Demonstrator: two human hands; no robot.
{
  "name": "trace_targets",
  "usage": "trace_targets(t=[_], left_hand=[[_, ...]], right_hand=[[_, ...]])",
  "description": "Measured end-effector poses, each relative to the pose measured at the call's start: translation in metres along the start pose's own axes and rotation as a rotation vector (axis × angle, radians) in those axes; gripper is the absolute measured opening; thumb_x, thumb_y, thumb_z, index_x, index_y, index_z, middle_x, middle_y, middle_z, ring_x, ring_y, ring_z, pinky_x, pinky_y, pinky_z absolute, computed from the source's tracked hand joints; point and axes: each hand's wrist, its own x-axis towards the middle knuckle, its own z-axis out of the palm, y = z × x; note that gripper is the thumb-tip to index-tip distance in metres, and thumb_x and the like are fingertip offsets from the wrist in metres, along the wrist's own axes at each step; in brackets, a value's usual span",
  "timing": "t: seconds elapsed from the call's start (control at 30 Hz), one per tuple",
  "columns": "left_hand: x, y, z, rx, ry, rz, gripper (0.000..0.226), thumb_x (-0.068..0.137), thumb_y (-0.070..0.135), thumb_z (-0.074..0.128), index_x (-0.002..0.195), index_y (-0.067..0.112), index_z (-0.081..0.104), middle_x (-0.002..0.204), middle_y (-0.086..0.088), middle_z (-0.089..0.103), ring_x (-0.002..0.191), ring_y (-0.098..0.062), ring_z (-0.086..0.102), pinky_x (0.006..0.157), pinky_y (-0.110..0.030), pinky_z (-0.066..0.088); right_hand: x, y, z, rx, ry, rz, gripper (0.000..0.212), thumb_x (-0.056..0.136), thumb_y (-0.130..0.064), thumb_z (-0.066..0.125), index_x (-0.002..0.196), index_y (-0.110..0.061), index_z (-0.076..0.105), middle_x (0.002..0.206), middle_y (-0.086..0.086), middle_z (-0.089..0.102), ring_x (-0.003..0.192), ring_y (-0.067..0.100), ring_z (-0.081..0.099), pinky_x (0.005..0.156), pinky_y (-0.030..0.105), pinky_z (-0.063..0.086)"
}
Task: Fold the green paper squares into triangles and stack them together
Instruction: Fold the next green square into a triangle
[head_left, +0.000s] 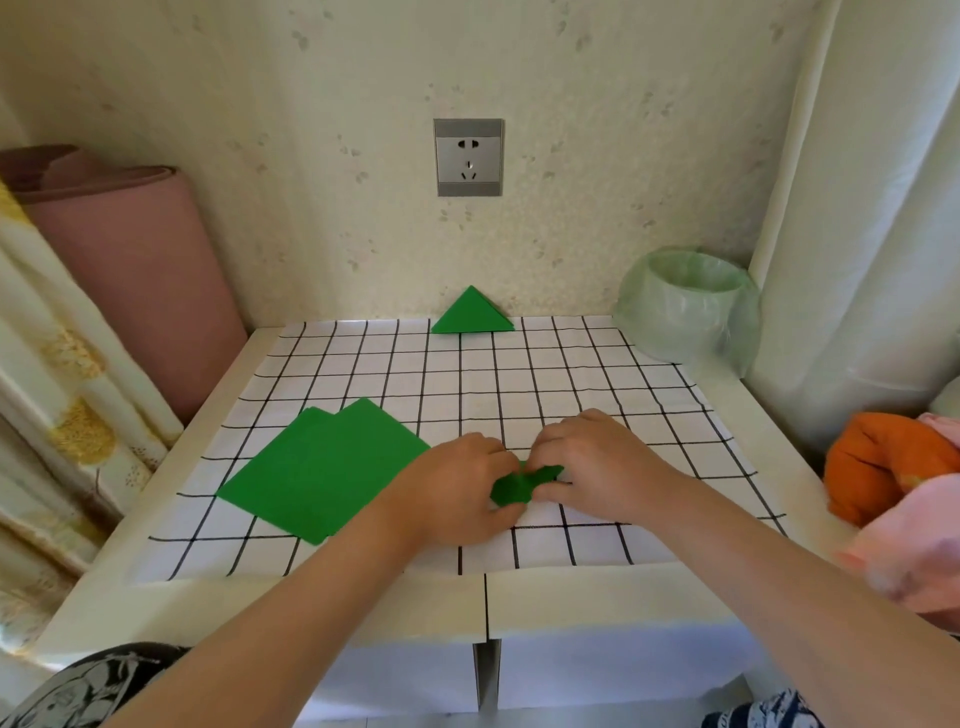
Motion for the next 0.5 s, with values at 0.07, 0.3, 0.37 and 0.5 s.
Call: trace_targets(t=[0.07,0.3,0.37,0.5], left_hand=[[-0.001,-0.004,0.0,-0.029,-0.018,-0.017,0.042,0.083,0.054,0.058,0.11,0.022,0.063,0.094,0.007,0.057,0.087,-0.012,0.05,0.075,-0.027,0.045],[-0.004,-0.014,-0.009,-0.262,0.04,-0.123,0.016,0.09,0.029,0.063,0.104,0.024,0.068,0.088,0.011,0.066,0.078,-0.006,0.058,0.072,-0.024,0.049],[-0.003,-0.013,-0.012,-0.371,0.116,-0.218,0.009,0.092,0.023,0.063,0.096,0.025,0.07,0.079,0.011,0.068,0.07,-0.007,0.061,0.068,-0.025,0.051],[0.003,-0.007,-0.024,-0.715,0.207,-0.441,0.006,0.088,0.019,0.069,0.087,0.022,0.073,0.078,0.006,0.074,0.076,-0.011,0.071,0.077,-0.032,0.058]], right_hand=[[0.003,0.0,0.001,-0.03,-0.015,-0.044,0.022,0.089,-0.049,0.059,0.099,-0.034,0.072,0.098,-0.013,0.065,0.087,0.012,0.058,0.082,0.033,0.04],[0.008,-0.002,0.009,-0.036,0.157,-0.034,0.042,0.1,-0.042,0.035,0.09,-0.025,0.071,0.08,-0.011,0.067,0.072,0.014,0.058,0.084,0.033,0.043],[0.01,-0.007,0.0,0.071,0.163,0.024,0.037,0.1,-0.04,0.038,0.089,-0.025,0.07,0.079,-0.013,0.067,0.07,0.01,0.056,0.087,0.032,0.042],[0.014,-0.018,-0.02,0.451,0.204,0.188,0.014,0.096,-0.025,0.057,0.092,-0.027,0.071,0.08,-0.015,0.069,0.073,0.007,0.062,0.073,0.027,0.05]])
